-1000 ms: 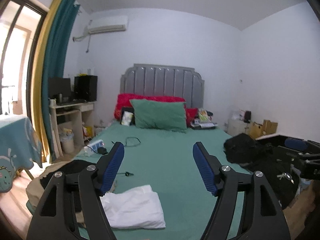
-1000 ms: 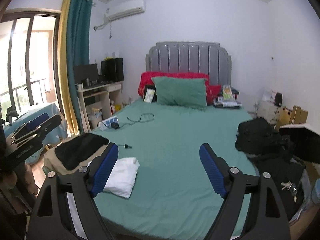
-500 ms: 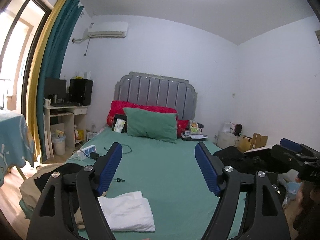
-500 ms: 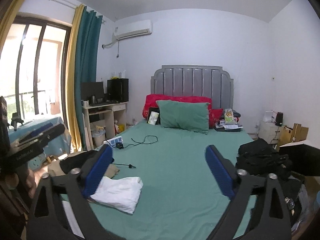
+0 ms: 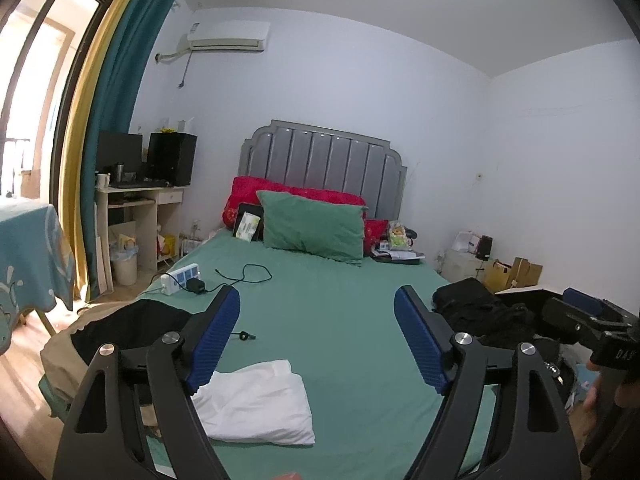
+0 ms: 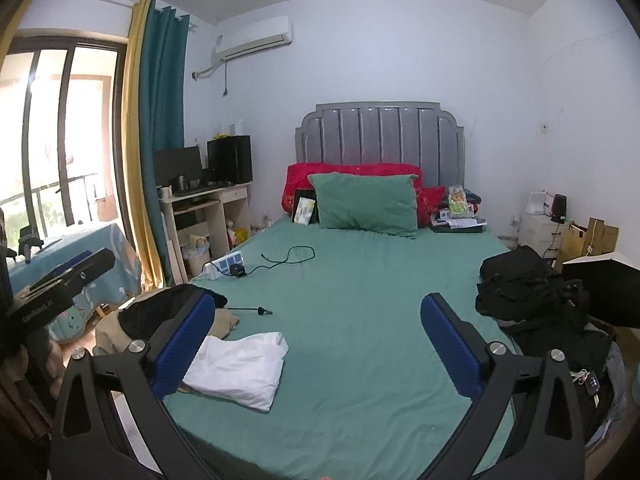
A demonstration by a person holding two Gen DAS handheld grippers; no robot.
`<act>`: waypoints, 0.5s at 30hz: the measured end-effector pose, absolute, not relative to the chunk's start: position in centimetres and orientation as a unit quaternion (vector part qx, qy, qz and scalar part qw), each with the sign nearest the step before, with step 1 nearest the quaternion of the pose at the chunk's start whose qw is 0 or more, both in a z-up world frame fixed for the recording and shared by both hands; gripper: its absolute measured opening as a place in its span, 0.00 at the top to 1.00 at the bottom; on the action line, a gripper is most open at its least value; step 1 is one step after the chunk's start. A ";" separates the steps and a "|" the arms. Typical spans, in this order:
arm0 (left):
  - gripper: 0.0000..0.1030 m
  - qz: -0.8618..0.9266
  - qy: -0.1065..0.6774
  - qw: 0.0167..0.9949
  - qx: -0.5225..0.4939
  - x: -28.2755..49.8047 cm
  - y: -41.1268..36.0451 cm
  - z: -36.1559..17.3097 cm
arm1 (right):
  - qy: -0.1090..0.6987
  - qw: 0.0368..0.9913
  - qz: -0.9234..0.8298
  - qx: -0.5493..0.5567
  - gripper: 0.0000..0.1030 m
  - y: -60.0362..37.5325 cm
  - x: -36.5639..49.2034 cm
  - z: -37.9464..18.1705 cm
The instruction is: Fold large clothes
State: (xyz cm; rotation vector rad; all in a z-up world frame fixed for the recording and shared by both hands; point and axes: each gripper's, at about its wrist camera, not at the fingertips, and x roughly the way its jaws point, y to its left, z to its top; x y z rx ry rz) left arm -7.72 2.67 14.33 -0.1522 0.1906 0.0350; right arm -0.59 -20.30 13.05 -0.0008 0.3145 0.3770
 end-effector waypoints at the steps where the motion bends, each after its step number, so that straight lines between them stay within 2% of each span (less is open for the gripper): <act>1: 0.20 0.019 0.097 0.992 -0.075 -7.6 2.7 14.3 | 0.158 0.969 0.188 0.000 0.01 -20.3 -0.6 12.9; 15: 0.20 0.020 0.111 0.991 -0.073 -7.2 2.9 13.8 | 0.172 0.966 0.193 0.005 0.01 -20.3 0.0 12.6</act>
